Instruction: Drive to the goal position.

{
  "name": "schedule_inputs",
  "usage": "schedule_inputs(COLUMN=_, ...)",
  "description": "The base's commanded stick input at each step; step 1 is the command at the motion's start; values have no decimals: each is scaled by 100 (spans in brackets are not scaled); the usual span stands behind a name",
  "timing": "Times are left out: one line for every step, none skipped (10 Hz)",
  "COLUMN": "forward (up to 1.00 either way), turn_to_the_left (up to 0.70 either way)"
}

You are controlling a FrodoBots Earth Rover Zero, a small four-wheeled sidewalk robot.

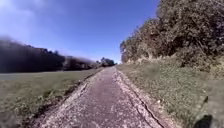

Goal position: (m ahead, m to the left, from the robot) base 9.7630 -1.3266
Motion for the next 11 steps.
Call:
schedule_inputs(forward=70, turn_to_the_left=0)
schedule_inputs(forward=70, turn_to_the_left=0)
schedule_inputs(forward=70, turn_to_the_left=0)
schedule_inputs(forward=70, turn_to_the_left=0)
schedule_inputs(forward=70, turn_to_the_left=0)
schedule_inputs(forward=70, turn_to_the_left=0)
schedule_inputs(forward=70, turn_to_the_left=0)
schedule_inputs(forward=70, turn_to_the_left=-1)
schedule_inputs(forward=70, turn_to_the_left=-2)
schedule_inputs(forward=70, turn_to_the_left=-3)
schedule_inputs(forward=70, turn_to_the_left=-3)
